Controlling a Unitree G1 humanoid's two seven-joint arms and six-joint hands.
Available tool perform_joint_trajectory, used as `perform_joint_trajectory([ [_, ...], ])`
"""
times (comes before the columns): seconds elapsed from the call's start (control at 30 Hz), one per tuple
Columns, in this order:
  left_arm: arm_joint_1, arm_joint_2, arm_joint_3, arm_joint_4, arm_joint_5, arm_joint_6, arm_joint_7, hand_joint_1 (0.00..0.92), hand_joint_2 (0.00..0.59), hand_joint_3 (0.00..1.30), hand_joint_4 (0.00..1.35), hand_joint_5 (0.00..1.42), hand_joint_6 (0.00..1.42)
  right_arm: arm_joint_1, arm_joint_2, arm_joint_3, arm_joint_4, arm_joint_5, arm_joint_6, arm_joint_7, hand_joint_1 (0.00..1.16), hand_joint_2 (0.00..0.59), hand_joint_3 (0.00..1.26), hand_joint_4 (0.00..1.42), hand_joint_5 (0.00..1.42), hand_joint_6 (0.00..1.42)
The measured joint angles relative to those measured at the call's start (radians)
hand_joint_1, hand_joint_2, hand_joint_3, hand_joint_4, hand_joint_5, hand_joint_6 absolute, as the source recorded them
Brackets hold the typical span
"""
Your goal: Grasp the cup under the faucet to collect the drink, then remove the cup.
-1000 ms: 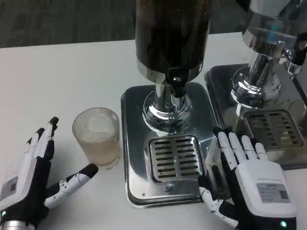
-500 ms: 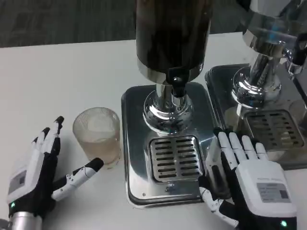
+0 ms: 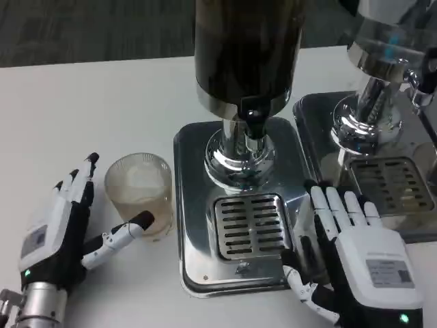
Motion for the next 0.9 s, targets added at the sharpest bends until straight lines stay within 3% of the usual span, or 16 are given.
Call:
perform_joint_trajectory([
  [0.3,-0.040,-0.008,-0.039,0.059,-0.001,-0.071,-0.001,0.163,0.013,0.00,0.00,0.17,0.13,0.017,0.005,0.003,-0.016,-0.007,0.023,0.015,0.33,0.433,0.02,0.00,0.00,0.00],
  [0.43,-0.044,-0.009,-0.046,0.067,-0.001,-0.084,0.013,0.258,0.036,0.00,0.00,0.27,0.27,0.020,0.007,0.004,-0.025,-0.015,0.030,0.018,0.33,0.433,0.02,0.00,0.00,0.00],
  [0.5,-0.054,-0.009,-0.046,0.069,-0.001,-0.088,0.030,0.311,0.045,0.00,0.02,0.36,0.43,0.021,0.008,0.004,-0.026,-0.016,0.031,0.020,0.34,0.426,0.03,0.00,0.00,0.01],
  [0.63,-0.059,-0.012,-0.049,0.079,0.000,-0.094,0.056,0.402,0.070,0.04,0.20,0.54,0.73,0.022,0.011,0.004,-0.028,-0.016,0.031,0.026,0.34,0.425,0.03,0.00,0.00,0.01],
  [0.73,-0.068,-0.013,-0.052,0.089,0.002,-0.099,0.084,0.492,0.092,0.20,0.41,0.72,0.93,0.022,0.013,0.003,-0.030,-0.016,0.032,0.028,0.35,0.425,0.04,0.00,0.00,0.03],
  [0.9,-0.075,-0.020,-0.070,0.096,0.010,-0.105,0.140,0.535,0.082,0.42,0.62,0.91,1.17,0.022,0.015,0.000,-0.030,-0.016,0.032,0.034,0.35,0.425,0.04,0.00,0.00,0.03],
])
